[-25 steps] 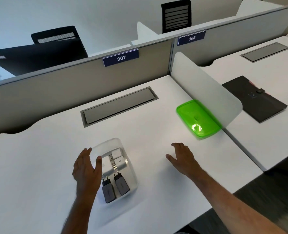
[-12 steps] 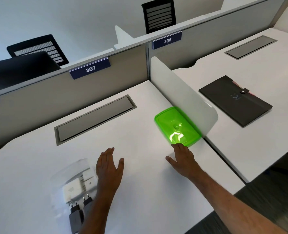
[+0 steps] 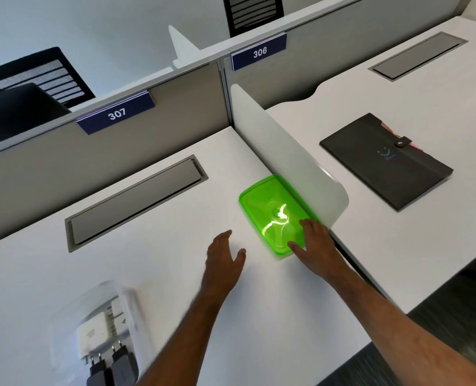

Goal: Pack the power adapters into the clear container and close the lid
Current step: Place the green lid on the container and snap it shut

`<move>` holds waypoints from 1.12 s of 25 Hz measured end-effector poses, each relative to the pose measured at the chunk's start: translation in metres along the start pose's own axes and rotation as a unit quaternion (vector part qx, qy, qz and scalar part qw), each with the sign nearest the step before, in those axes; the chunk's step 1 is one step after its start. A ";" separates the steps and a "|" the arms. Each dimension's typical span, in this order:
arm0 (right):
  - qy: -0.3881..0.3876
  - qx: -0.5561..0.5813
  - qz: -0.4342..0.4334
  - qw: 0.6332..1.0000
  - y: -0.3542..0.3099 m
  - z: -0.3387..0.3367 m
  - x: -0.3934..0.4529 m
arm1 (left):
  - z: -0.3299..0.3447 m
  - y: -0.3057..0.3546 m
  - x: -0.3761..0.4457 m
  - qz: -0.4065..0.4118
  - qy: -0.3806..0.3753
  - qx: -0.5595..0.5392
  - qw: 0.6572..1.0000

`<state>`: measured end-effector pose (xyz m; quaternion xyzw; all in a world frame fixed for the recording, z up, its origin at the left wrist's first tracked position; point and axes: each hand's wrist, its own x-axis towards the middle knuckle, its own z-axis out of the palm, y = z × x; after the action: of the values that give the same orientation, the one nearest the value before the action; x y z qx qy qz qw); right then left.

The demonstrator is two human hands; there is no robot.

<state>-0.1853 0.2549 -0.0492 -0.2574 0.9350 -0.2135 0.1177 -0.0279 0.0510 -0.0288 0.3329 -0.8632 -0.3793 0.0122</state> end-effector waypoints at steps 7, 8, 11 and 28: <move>-0.010 0.024 0.016 1.000 0.021 0.000 0.028 | 0.039 0.040 0.036 -0.117 -0.077 -0.158 0.977; -0.012 0.026 0.015 0.999 0.022 0.002 0.030 | 0.042 0.045 0.040 -0.133 -0.074 -0.177 0.972; -0.018 0.019 0.007 1.000 0.023 0.008 0.030 | 0.049 0.057 0.049 -0.168 -0.051 -0.231 0.957; 0.038 0.021 -0.035 0.998 0.019 0.018 0.009 | 0.036 0.062 0.042 -0.236 0.008 -0.409 0.882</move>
<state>-0.1952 0.2582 -0.0747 -0.2789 0.9246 -0.2468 0.0802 -0.1056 0.0799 -0.0229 0.4955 -0.5273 -0.6873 0.0638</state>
